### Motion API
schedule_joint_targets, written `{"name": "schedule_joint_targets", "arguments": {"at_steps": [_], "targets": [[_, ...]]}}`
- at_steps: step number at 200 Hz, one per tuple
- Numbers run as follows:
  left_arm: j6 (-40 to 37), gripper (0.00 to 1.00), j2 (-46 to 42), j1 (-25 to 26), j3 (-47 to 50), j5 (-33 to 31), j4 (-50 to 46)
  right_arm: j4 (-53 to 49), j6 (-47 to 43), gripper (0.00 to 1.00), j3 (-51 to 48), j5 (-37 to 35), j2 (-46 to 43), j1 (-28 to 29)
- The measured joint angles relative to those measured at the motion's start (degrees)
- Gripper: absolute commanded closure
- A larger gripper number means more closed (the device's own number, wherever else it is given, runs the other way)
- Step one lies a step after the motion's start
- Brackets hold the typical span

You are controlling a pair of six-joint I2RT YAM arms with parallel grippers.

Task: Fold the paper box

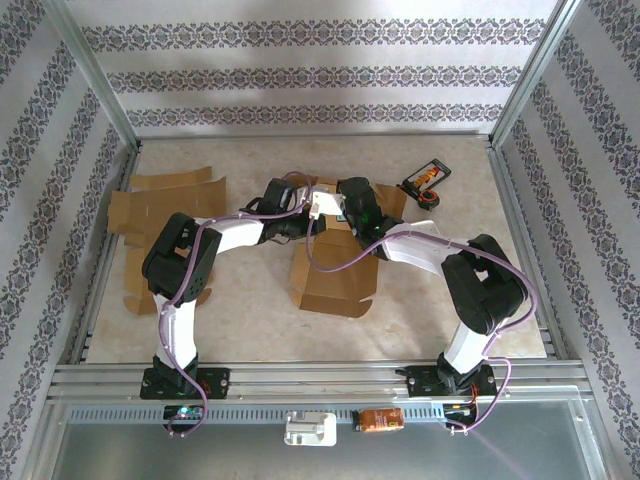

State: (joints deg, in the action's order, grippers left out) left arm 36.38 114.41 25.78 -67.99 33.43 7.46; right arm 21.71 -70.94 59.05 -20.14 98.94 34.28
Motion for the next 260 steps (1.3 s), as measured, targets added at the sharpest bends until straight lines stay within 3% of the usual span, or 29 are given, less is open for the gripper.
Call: {"name": "schedule_joint_targets", "arguments": {"at_steps": [40, 103, 162, 260], "targets": [[-1.25, 0.52, -3.15, -1.09, 3.87, -1.57, 0.44, 0.96, -0.22, 1.0, -0.96, 0.0, -0.02, 0.0], [-13.73, 0.49, -18.27, -12.98, 2.12, -4.31, -7.85, 1.25, -0.87, 1.0, -1.22, 0.0, -0.13, 0.0], [-29.51, 0.47, -9.64, -14.38, -8.72, 3.89, -24.72, 1.22, -1.01, 1.0, -1.22, 0.0, -0.13, 0.0], [-29.94, 0.59, -4.2, -14.27, -9.01, 3.85, -23.32, 1.25, -1.49, 1.0, -1.22, -0.07, -0.17, 0.0]]}}
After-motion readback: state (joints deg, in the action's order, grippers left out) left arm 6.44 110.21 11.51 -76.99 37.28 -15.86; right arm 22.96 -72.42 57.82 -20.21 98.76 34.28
